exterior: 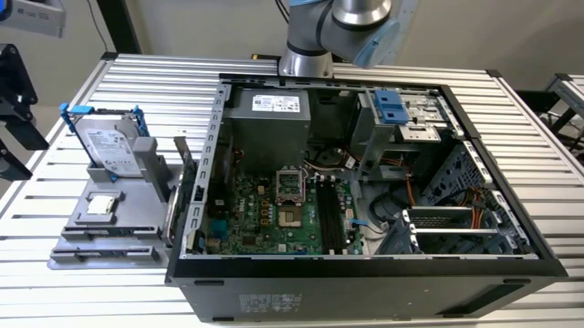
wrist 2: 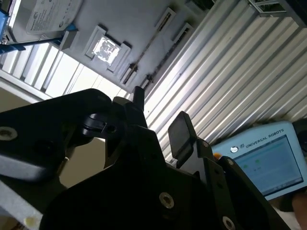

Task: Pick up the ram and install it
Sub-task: 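Pick up the ram and move it above insertion slot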

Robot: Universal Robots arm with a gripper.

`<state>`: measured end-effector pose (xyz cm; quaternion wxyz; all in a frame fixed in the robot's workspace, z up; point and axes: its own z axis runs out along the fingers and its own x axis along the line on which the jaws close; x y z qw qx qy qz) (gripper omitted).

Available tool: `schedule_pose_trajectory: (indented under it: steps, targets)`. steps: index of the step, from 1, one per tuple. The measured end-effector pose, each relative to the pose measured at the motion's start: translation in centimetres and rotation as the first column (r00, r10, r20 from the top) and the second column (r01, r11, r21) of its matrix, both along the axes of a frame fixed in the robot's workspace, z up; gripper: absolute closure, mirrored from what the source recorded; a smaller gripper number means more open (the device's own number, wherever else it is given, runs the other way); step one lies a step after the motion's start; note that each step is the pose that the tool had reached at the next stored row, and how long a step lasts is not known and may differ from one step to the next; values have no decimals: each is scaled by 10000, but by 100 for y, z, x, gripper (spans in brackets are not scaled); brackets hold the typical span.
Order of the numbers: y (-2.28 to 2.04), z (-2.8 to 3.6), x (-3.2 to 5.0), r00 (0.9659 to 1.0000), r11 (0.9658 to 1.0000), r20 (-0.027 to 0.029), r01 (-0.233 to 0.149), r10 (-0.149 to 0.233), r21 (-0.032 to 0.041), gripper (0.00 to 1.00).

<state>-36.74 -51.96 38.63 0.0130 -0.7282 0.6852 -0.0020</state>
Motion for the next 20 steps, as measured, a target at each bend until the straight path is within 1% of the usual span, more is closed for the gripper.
schedule_pose_trajectory:
  steps: [5, 9, 15, 20]
  targets:
    - [0, -38, 1, 9993, 9993, -1, 370, -370, 0, 0]
    - [0, -47, 0, 9989, 9989, 2, 459, -459, 3, 0]
    - [0, -111, 0, 9983, 9983, -7, 581, -581, 0, 0]
    - [0, -147, 0, 9981, 9981, -10, 615, -615, 0, 0]
